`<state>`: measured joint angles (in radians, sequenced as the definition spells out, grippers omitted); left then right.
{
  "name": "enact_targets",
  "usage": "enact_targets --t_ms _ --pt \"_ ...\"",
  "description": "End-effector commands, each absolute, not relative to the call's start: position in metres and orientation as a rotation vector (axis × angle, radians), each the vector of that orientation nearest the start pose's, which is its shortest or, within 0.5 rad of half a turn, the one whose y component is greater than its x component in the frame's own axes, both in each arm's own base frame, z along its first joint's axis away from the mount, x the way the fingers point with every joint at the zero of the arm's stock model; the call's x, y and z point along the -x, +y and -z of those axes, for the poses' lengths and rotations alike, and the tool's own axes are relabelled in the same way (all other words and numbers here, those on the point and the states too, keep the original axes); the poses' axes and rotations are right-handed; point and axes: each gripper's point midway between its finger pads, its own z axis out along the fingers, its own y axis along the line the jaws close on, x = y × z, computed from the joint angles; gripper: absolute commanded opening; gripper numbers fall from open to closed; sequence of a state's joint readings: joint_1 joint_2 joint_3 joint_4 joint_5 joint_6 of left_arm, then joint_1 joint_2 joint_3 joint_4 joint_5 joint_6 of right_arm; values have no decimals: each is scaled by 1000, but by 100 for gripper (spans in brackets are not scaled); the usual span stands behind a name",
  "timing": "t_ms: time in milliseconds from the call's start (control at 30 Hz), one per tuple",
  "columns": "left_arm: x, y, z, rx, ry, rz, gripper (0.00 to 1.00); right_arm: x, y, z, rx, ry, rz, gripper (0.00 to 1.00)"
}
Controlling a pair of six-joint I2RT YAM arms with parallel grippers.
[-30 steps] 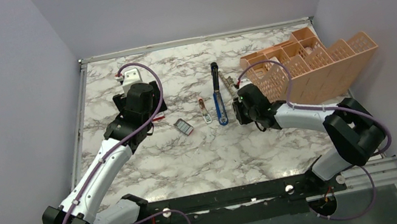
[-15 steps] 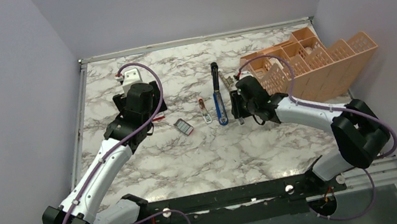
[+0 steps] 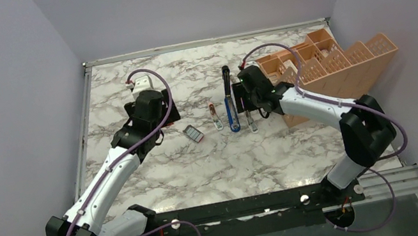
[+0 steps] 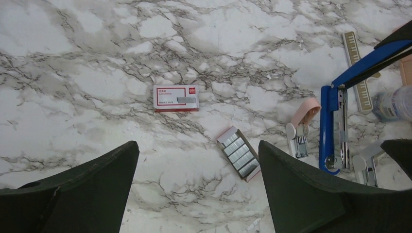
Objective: Load the staples into the stapler
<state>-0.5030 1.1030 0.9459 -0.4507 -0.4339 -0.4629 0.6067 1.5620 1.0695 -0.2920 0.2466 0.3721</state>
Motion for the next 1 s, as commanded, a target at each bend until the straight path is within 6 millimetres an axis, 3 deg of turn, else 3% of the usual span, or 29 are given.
enact_targets --t_ms 0,167,467,733,967 --pt "-311 -125 -199 206 2119 239 93 -354 204 -92 244 2405 -95 64" --pt "-305 -149 -188 184 2164 385 92 -363 205 -83 286 2404 -56 58" --pt "-287 -206 -170 134 2214 786 77 -365 202 -70 278 2411 -23 38" --pt "-269 -256 -154 77 2251 980 69 -361 202 -69 272 2402 -48 31" --pt "-257 -282 -144 145 2254 1111 68 -345 204 -76 222 2415 -134 30"
